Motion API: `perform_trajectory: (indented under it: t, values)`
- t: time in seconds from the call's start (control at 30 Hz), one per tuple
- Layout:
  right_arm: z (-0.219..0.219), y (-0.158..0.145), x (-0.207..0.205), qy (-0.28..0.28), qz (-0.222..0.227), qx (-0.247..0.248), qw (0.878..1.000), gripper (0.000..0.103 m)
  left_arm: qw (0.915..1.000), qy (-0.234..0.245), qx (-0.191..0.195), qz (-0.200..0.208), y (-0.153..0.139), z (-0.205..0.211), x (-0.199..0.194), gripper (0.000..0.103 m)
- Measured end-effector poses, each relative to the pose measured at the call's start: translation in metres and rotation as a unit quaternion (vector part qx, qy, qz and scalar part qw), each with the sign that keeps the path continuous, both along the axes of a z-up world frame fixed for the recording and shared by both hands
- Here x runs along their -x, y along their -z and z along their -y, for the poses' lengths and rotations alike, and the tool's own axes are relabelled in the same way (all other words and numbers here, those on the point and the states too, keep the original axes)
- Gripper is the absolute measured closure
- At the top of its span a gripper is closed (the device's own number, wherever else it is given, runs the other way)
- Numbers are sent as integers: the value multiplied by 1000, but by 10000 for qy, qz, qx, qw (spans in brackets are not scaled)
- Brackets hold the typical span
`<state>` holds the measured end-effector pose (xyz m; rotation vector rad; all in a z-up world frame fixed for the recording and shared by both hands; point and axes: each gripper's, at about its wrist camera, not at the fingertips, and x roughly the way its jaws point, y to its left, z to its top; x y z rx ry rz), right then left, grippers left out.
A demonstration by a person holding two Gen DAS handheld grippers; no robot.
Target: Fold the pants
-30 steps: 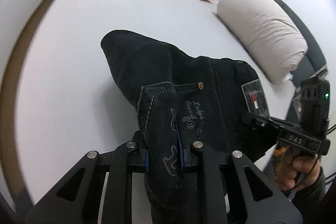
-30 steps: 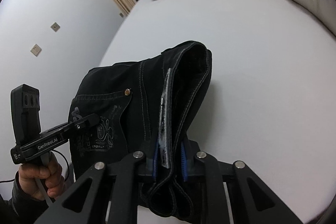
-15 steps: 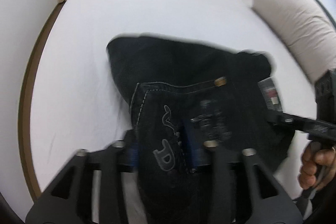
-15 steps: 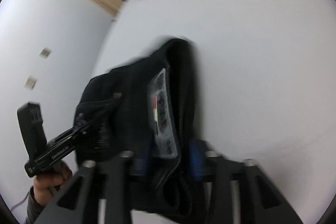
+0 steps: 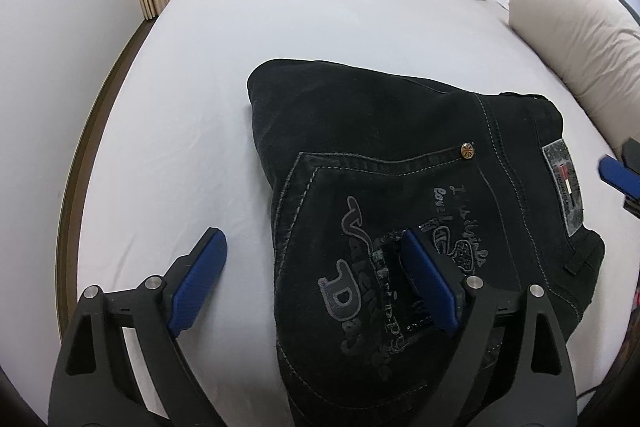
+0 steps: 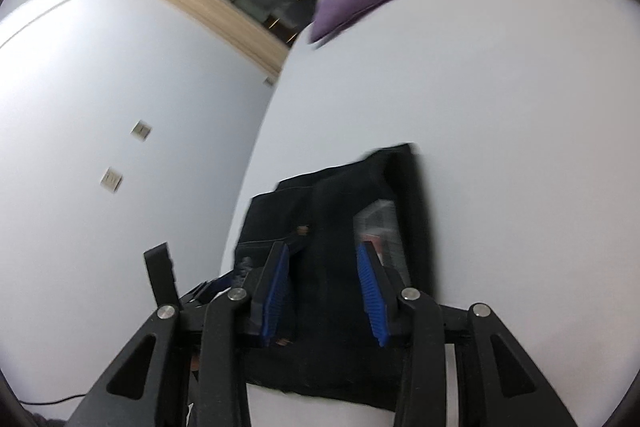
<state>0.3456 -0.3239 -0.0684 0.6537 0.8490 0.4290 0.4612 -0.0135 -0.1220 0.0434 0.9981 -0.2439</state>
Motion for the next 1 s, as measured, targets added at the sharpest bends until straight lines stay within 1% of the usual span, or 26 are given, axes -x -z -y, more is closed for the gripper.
perform_trajectory:
  t: [0.07,0.1,0.13,0.17,0.2,0.23,0.27,0.33,0.4,0.5,0.57,0.6,0.63,0.67,0.7,0.73,0.77,0.8,0.83,0.87,0.9,0.93,0.97,1.0]
  values:
    - [-2,10,-6,-96,-96,-4,9999,63,10000,-5,-7,1,0,3,-2,13]
    - [-5,18,-11,-135,-244,-40,9996,63,10000,-6,-6,6,0,3,-2,13]
    - [-7,32,-15,-134,-489,5,9987,63,10000,-8,-5,7,0,4,-3,13]
    - [-8,38,-11,-112,-597,103,9981,64,10000,-11,1,5,0,3,-2,13]
    - [-8,46,-6,-96,-696,212,9973,75,10000,-13,3,2,0,6,-3,13]
    - [-7,52,-2,-78,-700,246,9972,83,10000,-7,-2,-3,0,6,-4,13]
    - [-2,58,5,-44,-650,159,9977,84,10000,0,-7,-1,-1,8,-6,13]
    - [8,64,20,6,-645,-39,9979,84,10000,10,-21,28,-2,9,-3,12]
    - [13,65,35,49,-516,-55,9986,85,10000,15,-37,28,-3,8,1,11]
    - [14,60,59,232,-427,217,9986,85,9996,-57,-211,204,-11,4,19,11]
    - [22,57,83,347,-447,343,9978,84,9989,-177,-186,402,-20,-3,39,11]
    - [23,53,94,406,-445,481,9970,78,9981,-269,-145,528,-26,-7,52,11]
    - [22,47,107,555,-458,813,9941,55,9960,-401,-111,796,-36,-13,71,11]
    - [21,39,119,738,-378,1149,9899,46,9930,-498,-121,1069,-46,-15,88,11]
    - [20,31,130,862,-222,1317,9873,44,9900,-561,-134,1289,-54,-17,101,11]
    - [21,19,142,968,-39,1364,9859,44,9827,-673,-120,1721,-70,-19,127,8]
    - [22,9,151,1070,127,1439,9837,44,9780,-751,-112,1944,-79,-20,142,0]
    - [19,-7,161,1225,376,1637,9781,42,9701,-895,-120,2251,-91,-21,162,0]
    - [19,-18,169,1306,570,1773,9738,38,9602,-1038,-132,2591,-105,-21,183,0]
    - [17,-33,176,1379,818,1897,9687,36,9523,-1098,-135,2845,-116,-20,199,0]
    - [9,-48,183,1487,1100,2035,9615,30,9426,-1112,-148,3145,-129,-18,215,0]
    - [3,-68,197,1705,1484,2233,9482,21,9321,-1070,-195,3454,-146,-15,230,0]
    - [-1,-82,201,1834,1723,2331,9393,16,9246,-1012,-248,3663,-159,-13,241,0]
    - [-7,-101,218,2066,2189,2474,9210,4,9149,-935,-326,3915,-177,-8,255,0]
